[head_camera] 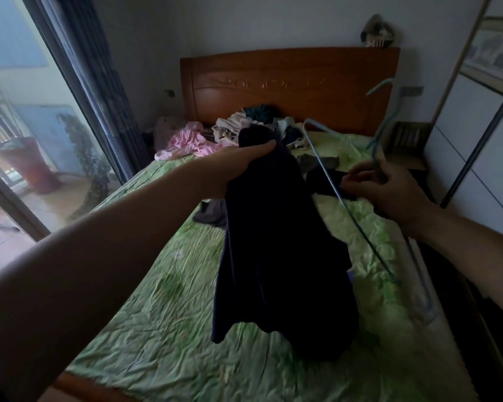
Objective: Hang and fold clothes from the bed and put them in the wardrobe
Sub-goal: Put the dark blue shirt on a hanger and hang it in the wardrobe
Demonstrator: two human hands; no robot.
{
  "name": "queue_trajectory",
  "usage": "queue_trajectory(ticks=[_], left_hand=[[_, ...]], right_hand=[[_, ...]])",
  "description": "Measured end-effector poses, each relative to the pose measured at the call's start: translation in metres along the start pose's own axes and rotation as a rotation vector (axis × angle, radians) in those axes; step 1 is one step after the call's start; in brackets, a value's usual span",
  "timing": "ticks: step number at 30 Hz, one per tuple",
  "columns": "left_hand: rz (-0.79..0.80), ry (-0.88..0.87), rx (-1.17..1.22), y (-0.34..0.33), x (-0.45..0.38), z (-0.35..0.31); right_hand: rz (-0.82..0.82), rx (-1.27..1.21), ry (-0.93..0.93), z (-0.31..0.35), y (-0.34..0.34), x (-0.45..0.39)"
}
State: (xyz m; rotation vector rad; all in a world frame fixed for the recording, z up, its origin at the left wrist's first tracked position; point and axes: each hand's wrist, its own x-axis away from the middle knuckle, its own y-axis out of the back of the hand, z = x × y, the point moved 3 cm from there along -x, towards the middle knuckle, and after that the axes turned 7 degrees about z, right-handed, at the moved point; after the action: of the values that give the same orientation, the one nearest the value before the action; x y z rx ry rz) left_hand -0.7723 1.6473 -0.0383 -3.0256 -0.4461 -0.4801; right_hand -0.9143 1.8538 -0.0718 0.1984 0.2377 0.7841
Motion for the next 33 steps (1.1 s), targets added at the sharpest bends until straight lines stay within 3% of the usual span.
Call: queue_trajectory(ticks=[2,6,9,11,14,17,22,29,33], left_hand=[[-0.032,0.002,-0.073,-0.002,-0.003,0.004],[-0.111,-0.035,-0.427,-0.003,-0.016,0.014],[-0.119,0.016,-0.66,-0.003,-0.021,0.022],[-0.127,0.049,-0.737,0.0,-0.025,0.028],[-0.149,0.066,-0.753,0.001,-0.03,0.039],[-0.174,0.063,-0.787,0.001,-0.036,0.047],[-0.278,0.088,-0.862,0.011,-0.041,0.054],[-0.348,0.102,-0.855,0.011,-0.041,0.055],[-0.277,0.083,-0.729,0.004,-0.041,0.055]], right_hand=[[-0.135,-0.033,0.013,0.0,0.0,-0.002],[-0.044,-0.116,-0.327,-0.002,-0.009,-0.016],[-0.154,0.002,-0.403,-0.011,-0.012,-0.013],[-0.106,0.076,-0.392,-0.023,-0.014,-0.004],[-0.092,0.208,-0.397,-0.039,-0.015,0.007],[-0.185,0.366,-0.342,-0.048,-0.015,0.013],[-0.279,0.347,-0.33,-0.067,0.008,0.045],[-0.155,0.446,-0.346,-0.078,0.029,0.073],[-0.061,0.468,-0.336,-0.074,0.024,0.069]])
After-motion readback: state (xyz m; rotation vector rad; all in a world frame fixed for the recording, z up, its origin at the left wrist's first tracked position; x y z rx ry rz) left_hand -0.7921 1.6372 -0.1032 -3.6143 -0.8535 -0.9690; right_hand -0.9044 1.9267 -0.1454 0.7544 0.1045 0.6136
